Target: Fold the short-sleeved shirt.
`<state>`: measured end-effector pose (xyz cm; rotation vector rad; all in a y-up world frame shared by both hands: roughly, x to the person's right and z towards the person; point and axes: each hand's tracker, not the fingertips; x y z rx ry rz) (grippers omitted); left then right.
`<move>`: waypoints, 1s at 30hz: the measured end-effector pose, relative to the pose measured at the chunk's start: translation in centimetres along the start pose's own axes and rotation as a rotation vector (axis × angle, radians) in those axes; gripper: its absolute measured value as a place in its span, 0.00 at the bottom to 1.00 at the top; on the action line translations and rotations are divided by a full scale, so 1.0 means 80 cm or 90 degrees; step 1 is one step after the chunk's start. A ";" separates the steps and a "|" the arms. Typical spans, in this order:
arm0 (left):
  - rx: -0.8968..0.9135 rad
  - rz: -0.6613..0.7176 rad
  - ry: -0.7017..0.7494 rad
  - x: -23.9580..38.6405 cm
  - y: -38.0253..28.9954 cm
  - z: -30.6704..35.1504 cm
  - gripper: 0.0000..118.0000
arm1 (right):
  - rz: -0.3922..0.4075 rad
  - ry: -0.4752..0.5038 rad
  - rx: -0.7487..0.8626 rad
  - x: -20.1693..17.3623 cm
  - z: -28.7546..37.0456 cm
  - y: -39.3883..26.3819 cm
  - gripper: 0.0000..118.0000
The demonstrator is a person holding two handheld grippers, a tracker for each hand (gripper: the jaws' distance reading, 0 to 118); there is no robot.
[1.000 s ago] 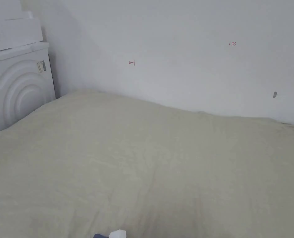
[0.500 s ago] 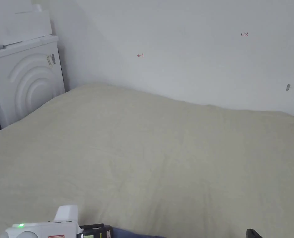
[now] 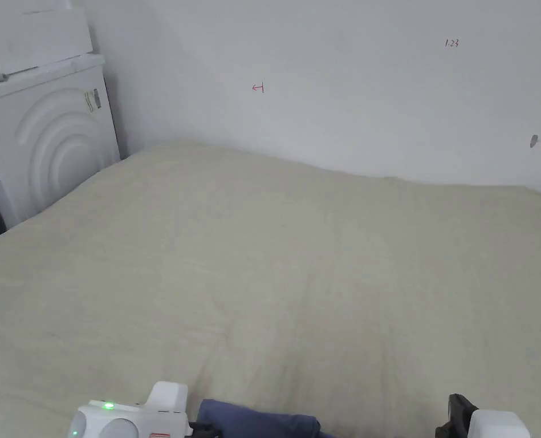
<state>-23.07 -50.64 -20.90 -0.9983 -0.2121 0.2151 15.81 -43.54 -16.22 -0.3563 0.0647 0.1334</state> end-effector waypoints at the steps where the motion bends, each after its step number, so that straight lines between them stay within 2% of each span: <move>1: -0.001 -0.028 0.018 0.006 -0.001 -0.002 0.24 | 0.001 -0.001 0.000 0.000 0.000 0.000 0.01; 3: 0.000 -0.022 0.022 0.008 0.000 0.003 0.04 | 0.000 0.000 0.000 0.000 0.001 -0.001 0.01; 4: 0.006 -0.011 0.019 0.003 0.001 0.007 0.03 | 0.001 0.000 0.000 0.000 0.002 -0.001 0.01; 5: 0.015 0.022 -0.035 -0.002 0.002 0.011 0.02 | 0.002 0.000 -0.001 0.000 0.002 -0.001 0.01; 6: 0.011 0.038 -0.034 -0.004 0.003 0.013 0.00 | 0.003 0.000 0.000 0.000 0.003 -0.001 0.01; 8: 0.014 0.006 -0.028 -0.009 0.003 0.020 0.00 | 0.004 0.000 0.000 0.001 0.004 -0.001 0.01; 13: 0.029 -0.001 -0.049 -0.006 0.007 0.044 0.00 | 0.001 -0.006 0.003 0.007 0.004 -0.002 0.01; 18: 0.052 -0.037 -0.032 -0.010 0.019 0.078 0.00 | -0.004 -0.013 0.004 0.014 0.005 -0.002 0.01; 24: 0.071 -0.045 0.041 -0.040 0.035 0.132 0.00 | -0.011 -0.026 0.012 0.025 0.005 -0.001 0.01; 27: 0.065 -0.079 0.136 -0.044 0.040 0.154 0.00 | -0.014 -0.031 0.012 0.030 0.005 -0.001 0.01; 30: 0.062 -0.065 0.136 -0.037 0.045 0.171 0.00 | -0.015 -0.034 0.010 0.032 0.003 -0.001 0.01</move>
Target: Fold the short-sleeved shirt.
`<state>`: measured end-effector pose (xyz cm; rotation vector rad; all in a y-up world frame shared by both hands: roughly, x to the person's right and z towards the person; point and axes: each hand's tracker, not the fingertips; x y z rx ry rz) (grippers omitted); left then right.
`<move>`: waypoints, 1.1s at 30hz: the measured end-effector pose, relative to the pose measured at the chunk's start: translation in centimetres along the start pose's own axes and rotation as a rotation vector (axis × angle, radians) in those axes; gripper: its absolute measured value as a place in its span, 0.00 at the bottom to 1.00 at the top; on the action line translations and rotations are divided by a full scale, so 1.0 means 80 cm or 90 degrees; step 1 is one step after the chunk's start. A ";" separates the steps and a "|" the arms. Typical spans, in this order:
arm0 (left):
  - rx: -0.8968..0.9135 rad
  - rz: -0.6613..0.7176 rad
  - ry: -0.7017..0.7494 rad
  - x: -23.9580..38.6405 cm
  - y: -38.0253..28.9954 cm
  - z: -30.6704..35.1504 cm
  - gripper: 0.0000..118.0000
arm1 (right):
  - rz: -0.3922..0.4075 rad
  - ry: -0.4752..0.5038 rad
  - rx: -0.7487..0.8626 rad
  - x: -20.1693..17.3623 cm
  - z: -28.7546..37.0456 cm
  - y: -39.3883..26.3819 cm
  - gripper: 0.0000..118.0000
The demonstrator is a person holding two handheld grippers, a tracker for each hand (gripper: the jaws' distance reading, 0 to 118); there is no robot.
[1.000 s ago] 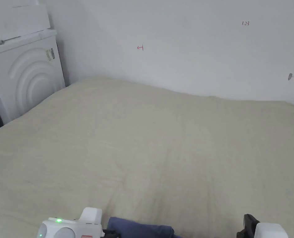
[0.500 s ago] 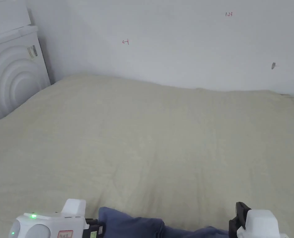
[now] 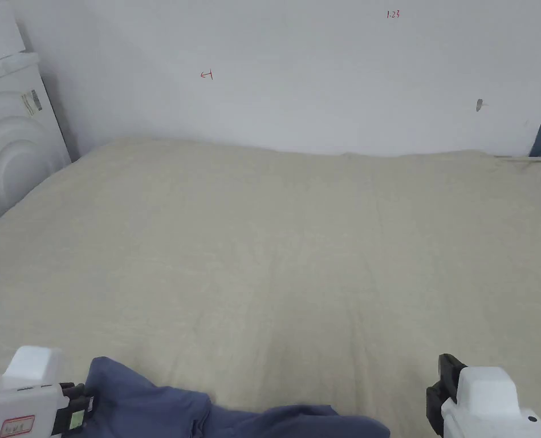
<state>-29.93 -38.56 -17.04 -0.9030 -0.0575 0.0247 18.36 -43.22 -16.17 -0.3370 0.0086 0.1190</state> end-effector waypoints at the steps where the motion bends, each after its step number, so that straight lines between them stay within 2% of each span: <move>1: 0.000 -0.006 -0.005 0.009 0.001 0.008 0.00 | 0.000 -0.002 0.000 0.001 0.000 0.000 0.01; 3: 0.008 -0.018 -0.018 0.026 0.005 0.019 0.00 | -0.002 -0.002 -0.001 0.002 -0.001 -0.001 0.01; 8: 0.020 -0.002 -0.122 0.080 0.016 0.036 0.00 | -0.002 -0.003 -0.001 0.000 0.001 -0.002 0.01; 14: 0.006 -0.018 -0.202 0.159 0.016 0.016 0.00 | -0.004 -0.006 -0.003 0.002 0.005 -0.006 0.01; 22: -0.063 -0.087 -0.215 0.294 0.001 -0.059 0.00 | -0.006 -0.013 -0.007 0.008 0.011 -0.011 0.01; 30: -0.103 -0.098 -0.209 0.339 -0.014 -0.113 0.00 | -0.005 -0.020 -0.016 0.015 0.012 -0.017 0.01; 31: -0.098 -0.096 -0.215 0.335 -0.014 -0.113 0.02 | -0.005 -0.020 -0.017 0.015 0.011 -0.017 0.01; 33: -0.091 -0.078 -0.235 0.322 -0.012 -0.109 0.13 | -0.006 -0.020 -0.017 0.016 0.011 -0.018 0.01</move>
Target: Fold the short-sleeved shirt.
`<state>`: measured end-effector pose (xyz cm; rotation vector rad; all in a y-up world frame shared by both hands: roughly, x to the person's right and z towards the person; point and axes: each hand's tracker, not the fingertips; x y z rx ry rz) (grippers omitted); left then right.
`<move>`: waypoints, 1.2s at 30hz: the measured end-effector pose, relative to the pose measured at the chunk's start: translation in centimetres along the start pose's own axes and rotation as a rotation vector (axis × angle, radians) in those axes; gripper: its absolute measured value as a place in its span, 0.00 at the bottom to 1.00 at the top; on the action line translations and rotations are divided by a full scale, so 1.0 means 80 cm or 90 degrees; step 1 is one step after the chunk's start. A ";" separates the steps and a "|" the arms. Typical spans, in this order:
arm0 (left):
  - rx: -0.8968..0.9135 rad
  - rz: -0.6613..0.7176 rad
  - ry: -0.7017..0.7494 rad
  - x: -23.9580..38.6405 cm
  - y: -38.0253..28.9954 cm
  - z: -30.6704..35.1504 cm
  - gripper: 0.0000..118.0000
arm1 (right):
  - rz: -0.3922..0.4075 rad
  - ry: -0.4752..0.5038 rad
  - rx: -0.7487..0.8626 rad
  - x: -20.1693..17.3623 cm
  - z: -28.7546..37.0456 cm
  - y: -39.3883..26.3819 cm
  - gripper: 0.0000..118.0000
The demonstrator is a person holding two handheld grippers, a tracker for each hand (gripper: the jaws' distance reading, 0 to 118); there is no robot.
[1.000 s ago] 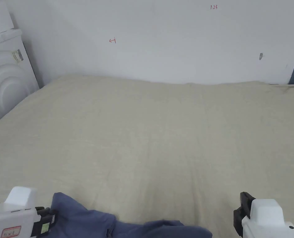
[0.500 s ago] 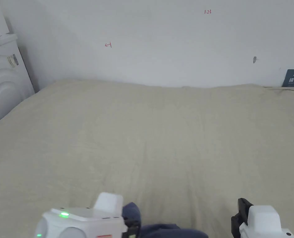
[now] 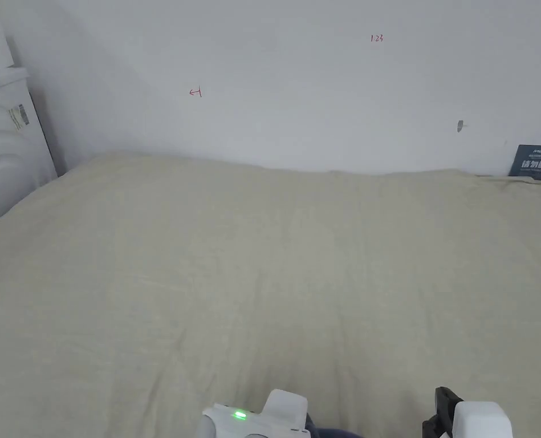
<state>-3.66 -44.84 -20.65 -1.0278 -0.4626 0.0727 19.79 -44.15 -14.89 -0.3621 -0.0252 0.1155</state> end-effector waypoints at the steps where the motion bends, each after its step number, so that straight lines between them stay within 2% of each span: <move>1: 0.014 0.019 -0.029 -0.008 0.000 0.007 0.19 | 0.000 0.000 -0.001 -0.001 0.000 0.001 0.01; 3: 0.041 0.053 -0.073 -0.026 -0.002 0.022 0.33 | -0.002 0.001 0.000 -0.001 0.000 0.002 0.00; 5: 0.064 0.091 -0.112 -0.046 -0.004 0.038 0.41 | -0.003 0.004 -0.001 -0.001 -0.002 0.002 0.01; 10: 0.142 0.171 -0.157 -0.100 -0.012 0.067 0.41 | -0.005 0.008 0.001 -0.002 -0.002 0.003 0.01; 13: 0.135 0.213 -0.152 -0.121 -0.013 0.055 0.37 | -0.005 0.010 -0.001 -0.003 -0.003 0.003 0.01; 16: 0.092 0.245 -0.200 -0.129 -0.016 0.015 0.29 | -0.004 0.013 -0.001 -0.003 -0.003 0.003 0.01; 22: 0.051 0.314 -0.321 -0.120 -0.022 -0.055 0.27 | -0.007 0.015 -0.002 -0.003 -0.003 0.002 0.01; 25: 0.036 0.292 -0.297 -0.102 -0.017 -0.069 0.25 | -0.008 0.012 -0.006 -0.003 -0.005 0.000 0.01; 30: 0.033 0.228 -0.221 -0.088 -0.015 -0.077 0.13 | -0.006 0.021 -0.006 -0.007 -0.002 -0.004 0.01; 36: 0.046 0.239 -0.236 -0.099 -0.011 -0.048 0.14 | -0.008 0.076 -0.008 -0.032 0.008 -0.009 0.01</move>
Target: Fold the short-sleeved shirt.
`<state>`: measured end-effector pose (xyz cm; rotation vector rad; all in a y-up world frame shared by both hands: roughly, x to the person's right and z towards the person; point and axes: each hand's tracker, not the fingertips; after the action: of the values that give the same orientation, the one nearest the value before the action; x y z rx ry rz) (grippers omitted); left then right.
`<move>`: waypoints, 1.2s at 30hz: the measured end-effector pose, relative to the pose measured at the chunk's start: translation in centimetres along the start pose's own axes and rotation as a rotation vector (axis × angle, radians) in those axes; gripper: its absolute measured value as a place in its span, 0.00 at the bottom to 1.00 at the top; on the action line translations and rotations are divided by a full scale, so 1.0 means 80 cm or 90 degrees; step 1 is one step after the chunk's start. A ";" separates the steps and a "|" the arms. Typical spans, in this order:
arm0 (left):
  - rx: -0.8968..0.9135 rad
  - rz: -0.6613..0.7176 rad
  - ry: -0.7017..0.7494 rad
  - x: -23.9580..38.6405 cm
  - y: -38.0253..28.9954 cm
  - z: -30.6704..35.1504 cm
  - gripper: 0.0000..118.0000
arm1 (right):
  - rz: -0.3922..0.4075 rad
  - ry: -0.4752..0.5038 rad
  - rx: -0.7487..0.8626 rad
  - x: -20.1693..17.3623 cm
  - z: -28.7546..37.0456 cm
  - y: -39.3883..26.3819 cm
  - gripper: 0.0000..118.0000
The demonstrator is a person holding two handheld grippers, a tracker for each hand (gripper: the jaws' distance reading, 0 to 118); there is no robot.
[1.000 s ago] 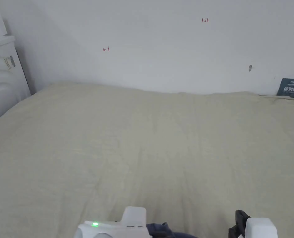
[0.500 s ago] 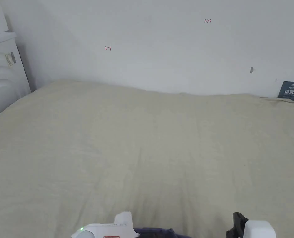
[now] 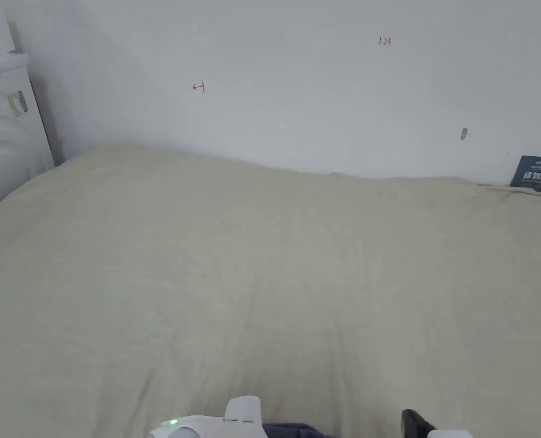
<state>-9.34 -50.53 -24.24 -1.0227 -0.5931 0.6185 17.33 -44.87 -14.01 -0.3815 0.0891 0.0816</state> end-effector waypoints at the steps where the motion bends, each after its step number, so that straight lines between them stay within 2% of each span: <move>1: 0.022 -0.012 -0.007 0.002 0.001 0.013 0.15 | -0.006 0.020 -0.004 -0.008 0.000 -0.002 0.01; 6: 0.120 -0.036 0.025 0.006 0.013 0.085 0.19 | 0.007 0.127 -0.028 -0.060 -0.005 -0.019 0.01; 7: 0.138 -0.044 0.045 0.005 0.014 0.099 0.24 | 0.009 0.143 -0.043 -0.071 -0.010 -0.025 0.01; 9: 0.172 -0.052 0.083 0.000 0.012 0.125 0.43 | 0.022 0.171 -0.069 -0.090 -0.023 -0.036 0.01; 11: 0.194 -0.058 0.116 -0.008 0.006 0.144 0.54 | 0.047 0.171 -0.106 -0.104 -0.038 -0.051 0.01; 13: 0.199 -0.062 0.145 -0.019 -0.004 0.160 0.58 | 0.059 0.123 -0.145 -0.104 -0.055 -0.072 0.01; 16: 0.176 -0.064 0.186 -0.037 -0.020 0.165 0.67 | 0.014 0.118 -0.138 -0.089 -0.061 -0.085 0.01; 18: 0.155 -0.061 0.190 -0.048 -0.028 0.162 0.70 | 0.027 0.101 -0.135 -0.089 -0.059 -0.082 0.01; 20: 0.141 -0.051 0.179 -0.057 -0.033 0.154 0.71 | 0.008 0.085 -0.137 -0.089 -0.060 -0.083 0.01; 21: 0.138 -0.046 0.175 -0.060 -0.034 0.149 0.73 | -0.019 0.083 -0.139 -0.087 -0.058 -0.082 0.01; 23: 0.128 -0.038 0.174 -0.066 -0.032 0.135 0.77 | -0.020 0.086 -0.141 -0.087 -0.058 -0.083 0.01; 28: 0.084 -0.045 0.220 -0.073 -0.031 0.103 0.78 | -0.002 0.095 -0.140 -0.084 -0.057 -0.082 0.01; 33: 0.070 -0.051 0.187 -0.079 -0.026 0.098 0.78 | 0.008 0.099 -0.139 -0.085 -0.055 -0.084 0.01; 34: 0.064 -0.055 0.184 -0.077 -0.024 0.096 0.75 | 0.008 0.099 -0.138 -0.085 -0.055 -0.084 0.01; 36: 0.056 -0.054 0.158 -0.072 -0.022 0.092 0.55 | 0.006 0.100 -0.137 -0.084 -0.055 -0.083 0.01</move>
<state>-18.14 -50.99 -20.62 -0.9693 -0.3857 0.4306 10.99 -53.13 -14.98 -0.6024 0.2385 0.0706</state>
